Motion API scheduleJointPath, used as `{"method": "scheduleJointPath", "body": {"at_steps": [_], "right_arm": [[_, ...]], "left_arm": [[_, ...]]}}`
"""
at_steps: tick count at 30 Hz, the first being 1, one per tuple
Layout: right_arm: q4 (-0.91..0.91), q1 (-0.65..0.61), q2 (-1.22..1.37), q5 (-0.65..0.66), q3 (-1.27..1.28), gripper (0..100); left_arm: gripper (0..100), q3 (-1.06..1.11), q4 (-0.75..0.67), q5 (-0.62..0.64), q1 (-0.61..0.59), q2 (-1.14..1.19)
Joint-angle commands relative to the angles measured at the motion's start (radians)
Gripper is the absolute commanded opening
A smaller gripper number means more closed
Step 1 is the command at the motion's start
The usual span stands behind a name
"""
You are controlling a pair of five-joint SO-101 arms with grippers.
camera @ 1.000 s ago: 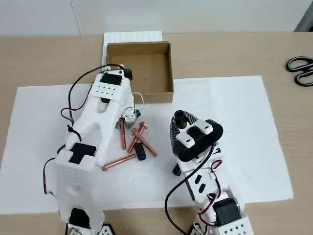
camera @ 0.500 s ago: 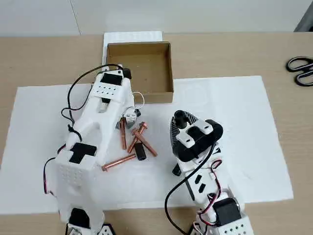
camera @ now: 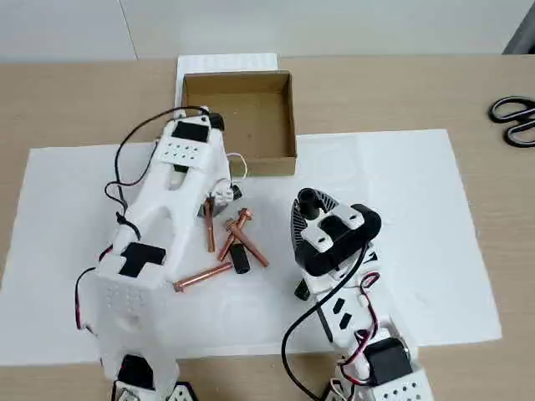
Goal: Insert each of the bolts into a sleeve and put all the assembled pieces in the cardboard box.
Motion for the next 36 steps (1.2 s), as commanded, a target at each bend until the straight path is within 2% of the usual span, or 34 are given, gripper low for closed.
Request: {"method": "scheduleJointPath", "body": {"at_steps": [1, 10, 17, 24, 32, 36], "right_arm": [[0.005, -0.004, -0.018, 0.002, -0.009, 0.3], [-0.012, -0.041, -0.019, 0.006, -0.015, 0.3], [-0.211, -0.061, -0.016, 0.009, -0.012, 0.3], [-0.236, -0.065, -0.019, 0.127, 0.055, 0.3], [-0.363, -0.065, -0.019, 0.129, 0.081, 0.3], [-0.404, -0.065, -0.019, 0.129, 0.089, 0.3]], "left_arm": [[1, -0.107, 0.106, 0.012, -0.006, -0.126], [1, -0.105, 0.135, 0.011, -0.063, -0.387], [1, -0.008, 0.132, 0.003, -0.061, -0.687], [1, 0.139, -0.035, -0.015, -0.095, -0.933], [1, 0.363, -0.222, -0.015, -0.086, -1.100], [1, 0.478, -0.374, -0.011, -0.086, -1.200]]}}
